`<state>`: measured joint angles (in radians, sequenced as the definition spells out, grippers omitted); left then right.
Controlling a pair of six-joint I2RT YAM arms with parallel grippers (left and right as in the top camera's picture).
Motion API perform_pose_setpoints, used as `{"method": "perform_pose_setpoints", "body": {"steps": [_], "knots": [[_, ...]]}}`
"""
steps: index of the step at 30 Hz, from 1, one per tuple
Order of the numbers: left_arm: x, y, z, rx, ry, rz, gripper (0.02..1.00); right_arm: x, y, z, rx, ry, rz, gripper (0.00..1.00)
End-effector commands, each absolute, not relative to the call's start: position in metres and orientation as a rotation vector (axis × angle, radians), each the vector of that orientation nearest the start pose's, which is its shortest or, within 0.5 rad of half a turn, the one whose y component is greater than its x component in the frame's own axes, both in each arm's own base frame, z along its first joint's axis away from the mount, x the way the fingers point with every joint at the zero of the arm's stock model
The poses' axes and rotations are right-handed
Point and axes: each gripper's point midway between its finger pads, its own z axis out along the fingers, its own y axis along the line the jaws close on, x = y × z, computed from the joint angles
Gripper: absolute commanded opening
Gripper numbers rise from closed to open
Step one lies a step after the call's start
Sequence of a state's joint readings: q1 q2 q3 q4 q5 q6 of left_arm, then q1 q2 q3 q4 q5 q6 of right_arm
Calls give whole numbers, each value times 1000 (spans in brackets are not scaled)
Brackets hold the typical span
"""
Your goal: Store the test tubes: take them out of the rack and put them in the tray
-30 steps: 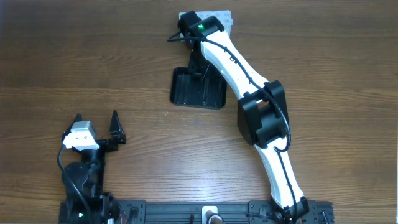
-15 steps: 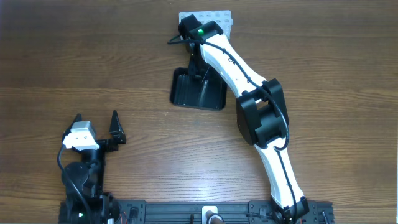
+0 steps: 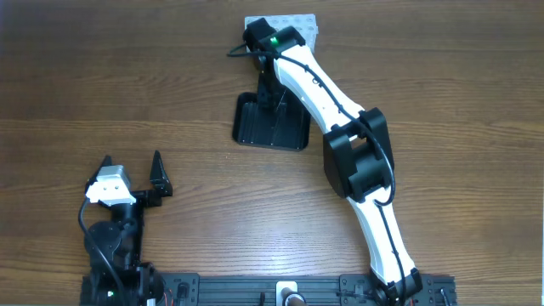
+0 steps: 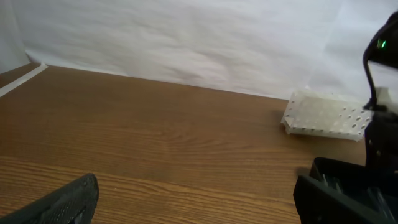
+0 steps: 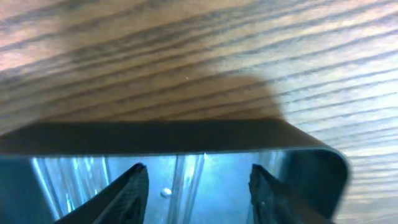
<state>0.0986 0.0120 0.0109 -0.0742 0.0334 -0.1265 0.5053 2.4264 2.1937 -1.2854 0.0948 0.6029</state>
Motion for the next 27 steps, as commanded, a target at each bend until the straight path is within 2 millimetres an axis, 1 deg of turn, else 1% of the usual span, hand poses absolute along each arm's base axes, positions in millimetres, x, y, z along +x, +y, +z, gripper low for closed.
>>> {"method": "perform_pose_setpoints", "body": {"steps": [1,4,6,8,9,10,11,13,14,16,18,19,22,23,27], "knots": [[245,20,156,-153,1641,-32,998,453,227,97,30,2948,-8,568],[245,20,156,-153,1641,-32,1000,456,228,136,-95,2895,11,617],[245,20,156,-153,1641,-32,996,457,223,159,-182,2854,-16,684],[245,20,156,-153,1640,-32,996,457,215,178,-230,2817,-47,785],[245,20,156,-153,1641,-32,993,456,210,189,-264,2797,-59,849],[245,20,156,-153,1641,-32,998,455,207,200,-291,2778,-61,934],[245,20,156,-153,1641,-32,998,454,204,210,-315,2761,-60,991],[245,20,156,-153,1641,-32,996,449,196,233,-375,2720,-61,991],[245,20,156,-153,1641,-32,998,447,192,241,-378,2706,-65,991],[245,20,156,-153,1641,-32,996,441,182,267,-342,2659,-45,991],[245,20,156,-153,1641,-32,998,437,175,286,-319,2621,-31,993],[245,20,156,-153,1641,-32,996,433,169,300,-304,2595,-21,991],[245,20,156,-153,1641,-32,998,422,155,332,-264,2531,1,991],[245,20,156,-153,1641,-32,998,414,147,349,-242,2497,12,993],[245,20,156,-153,1641,-32,998,389,125,377,-203,2457,18,993]]}}
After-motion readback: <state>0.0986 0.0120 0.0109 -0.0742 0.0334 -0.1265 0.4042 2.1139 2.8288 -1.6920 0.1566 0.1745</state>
